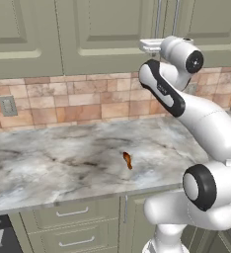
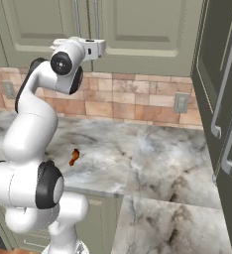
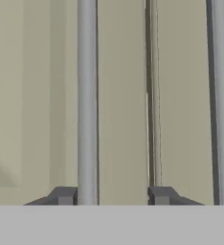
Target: Retrieve the tupperware from the cabinet, then place the raw meat into the tupperware to avoid contamination.
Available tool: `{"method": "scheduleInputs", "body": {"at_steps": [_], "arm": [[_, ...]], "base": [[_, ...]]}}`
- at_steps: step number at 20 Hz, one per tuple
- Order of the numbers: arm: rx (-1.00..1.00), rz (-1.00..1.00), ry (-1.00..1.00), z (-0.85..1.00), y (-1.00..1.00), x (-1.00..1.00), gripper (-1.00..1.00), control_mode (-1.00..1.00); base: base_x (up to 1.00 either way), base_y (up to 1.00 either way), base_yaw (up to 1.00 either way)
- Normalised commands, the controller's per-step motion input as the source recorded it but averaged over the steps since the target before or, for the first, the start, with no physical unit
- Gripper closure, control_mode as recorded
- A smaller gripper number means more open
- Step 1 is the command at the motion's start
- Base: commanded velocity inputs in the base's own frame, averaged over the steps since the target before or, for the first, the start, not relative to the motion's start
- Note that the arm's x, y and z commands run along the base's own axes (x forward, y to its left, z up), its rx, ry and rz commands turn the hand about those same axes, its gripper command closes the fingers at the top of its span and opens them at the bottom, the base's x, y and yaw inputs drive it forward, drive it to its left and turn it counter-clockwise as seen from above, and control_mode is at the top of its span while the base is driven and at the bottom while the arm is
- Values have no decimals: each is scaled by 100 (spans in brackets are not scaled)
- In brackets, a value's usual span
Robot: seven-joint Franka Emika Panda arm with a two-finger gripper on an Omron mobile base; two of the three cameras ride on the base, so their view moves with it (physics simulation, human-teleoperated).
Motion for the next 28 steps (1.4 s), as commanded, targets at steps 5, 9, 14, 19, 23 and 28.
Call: {"method": "scheduleInputs", "body": {"at_steps": [5, 9, 14, 19, 23, 28], "arm": [[0, 0, 4, 3, 0, -1, 100, -100], [0, 0, 5, 20, 2, -12, 100, -100], [0, -2, 2, 14, 9, -30, 100, -100], [-1, -4, -1, 8, 20, -51, 100, -100], [-2, -4, -1, 12, 29, -58, 100, -100], [-3, -5, 0, 19, 39, -60, 100, -100]], "base": [[0, 0, 0], [0, 0, 0], [0, 0, 0], [0, 0, 0], [0, 0, 0], [0, 0, 0]]}}
